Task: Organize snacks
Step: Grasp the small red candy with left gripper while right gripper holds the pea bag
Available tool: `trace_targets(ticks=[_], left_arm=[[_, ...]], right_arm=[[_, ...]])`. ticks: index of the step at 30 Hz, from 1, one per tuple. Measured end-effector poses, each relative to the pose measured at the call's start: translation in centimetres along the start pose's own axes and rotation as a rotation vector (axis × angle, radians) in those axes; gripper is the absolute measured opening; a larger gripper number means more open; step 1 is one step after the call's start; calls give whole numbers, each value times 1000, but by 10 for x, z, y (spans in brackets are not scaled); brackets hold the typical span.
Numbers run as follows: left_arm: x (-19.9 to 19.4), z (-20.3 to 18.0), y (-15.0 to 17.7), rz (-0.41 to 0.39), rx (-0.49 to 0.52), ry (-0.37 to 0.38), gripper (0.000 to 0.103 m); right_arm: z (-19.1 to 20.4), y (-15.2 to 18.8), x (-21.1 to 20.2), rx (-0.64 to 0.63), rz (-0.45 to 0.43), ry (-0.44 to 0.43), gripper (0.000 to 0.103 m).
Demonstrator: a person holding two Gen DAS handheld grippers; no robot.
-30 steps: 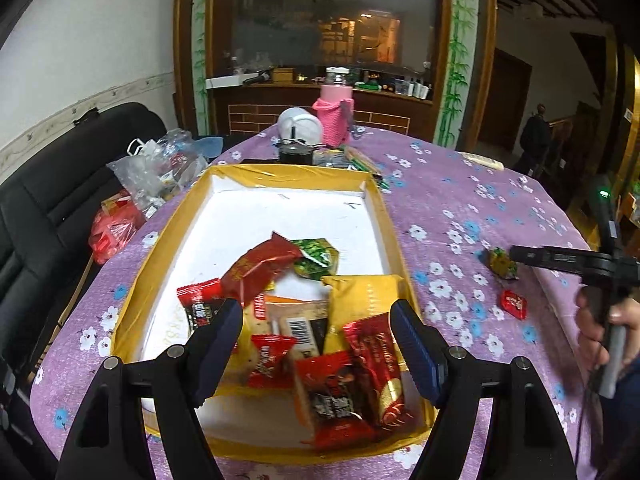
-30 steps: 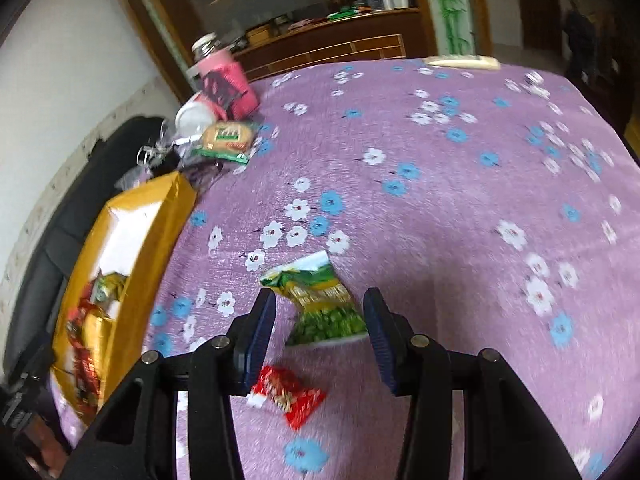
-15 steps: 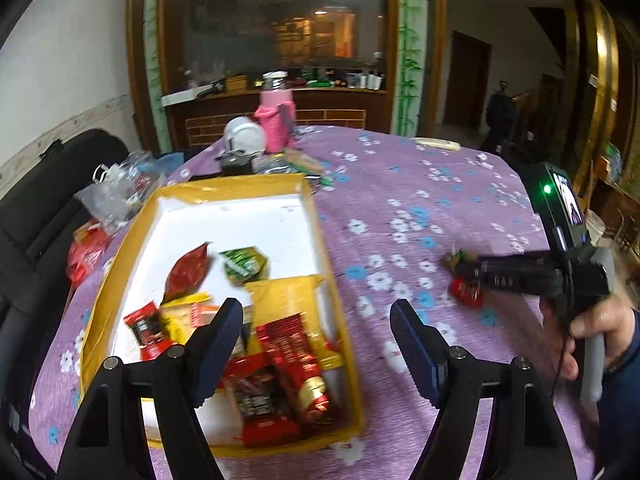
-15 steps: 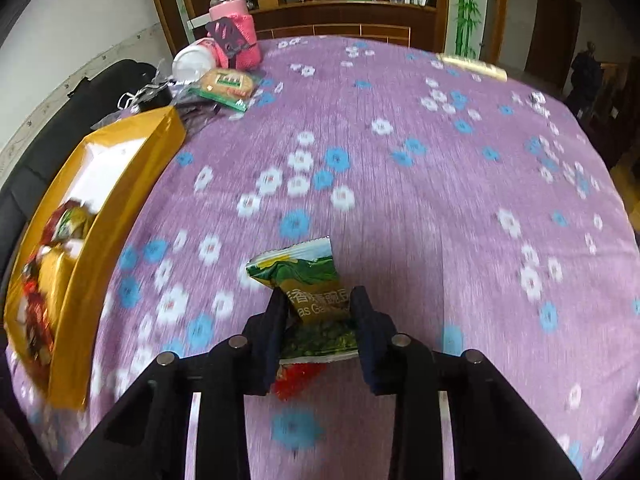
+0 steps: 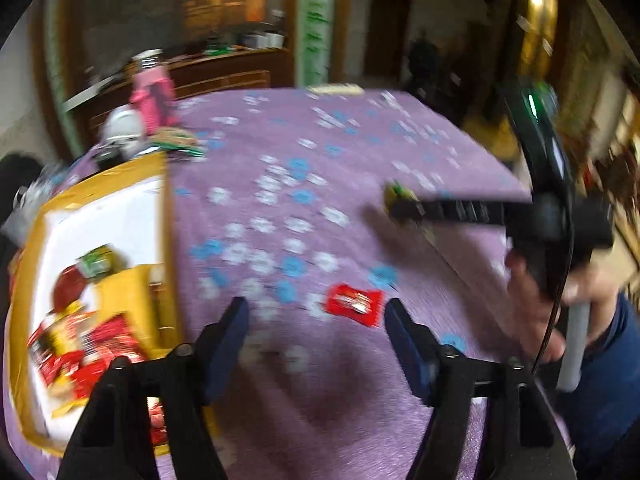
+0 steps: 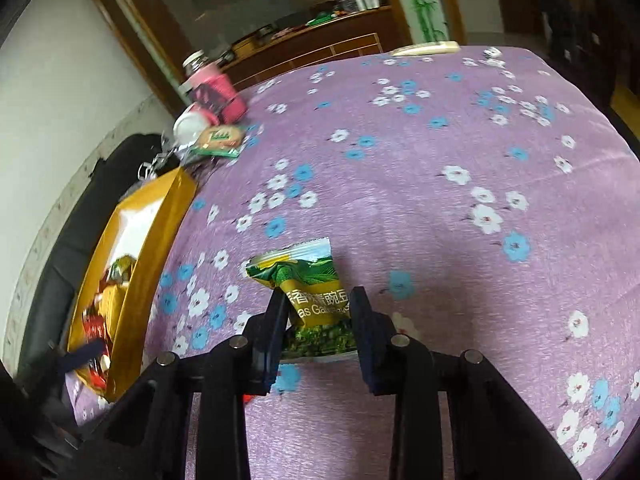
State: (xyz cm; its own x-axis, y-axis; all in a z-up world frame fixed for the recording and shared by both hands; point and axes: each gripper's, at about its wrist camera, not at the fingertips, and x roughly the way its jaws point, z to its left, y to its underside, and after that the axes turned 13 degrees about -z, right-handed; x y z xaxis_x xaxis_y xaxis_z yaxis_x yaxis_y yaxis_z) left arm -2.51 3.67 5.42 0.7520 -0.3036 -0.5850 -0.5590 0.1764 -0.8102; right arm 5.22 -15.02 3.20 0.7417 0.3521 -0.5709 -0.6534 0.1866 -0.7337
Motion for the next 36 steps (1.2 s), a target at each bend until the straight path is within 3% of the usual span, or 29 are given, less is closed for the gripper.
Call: trace_targets(ticks=[5, 8, 11, 16, 17, 26, 36], left_arm=[[34, -26, 11, 79, 78, 0, 62], [50, -26, 14, 103, 71, -42, 62], [61, -22, 15, 116, 37, -37, 61], [60, -20, 16, 83, 20, -33, 29], [58, -21, 18, 73, 20, -37, 27], [45, -11, 17, 55, -37, -27, 24], [31, -9, 11, 7, -22, -53, 24]], right_arm=[[4, 0, -9, -13, -22, -25, 31], [9, 0, -8, -22, -29, -37, 31], [13, -1, -8, -28, -30, -51, 31], [20, 3, -7, -51, -22, -62, 30], [21, 4, -7, -56, -21, -61, 31], [33, 11, -4, -105, -20, -53, 30], [36, 13, -3, -130, -23, -38, 30]])
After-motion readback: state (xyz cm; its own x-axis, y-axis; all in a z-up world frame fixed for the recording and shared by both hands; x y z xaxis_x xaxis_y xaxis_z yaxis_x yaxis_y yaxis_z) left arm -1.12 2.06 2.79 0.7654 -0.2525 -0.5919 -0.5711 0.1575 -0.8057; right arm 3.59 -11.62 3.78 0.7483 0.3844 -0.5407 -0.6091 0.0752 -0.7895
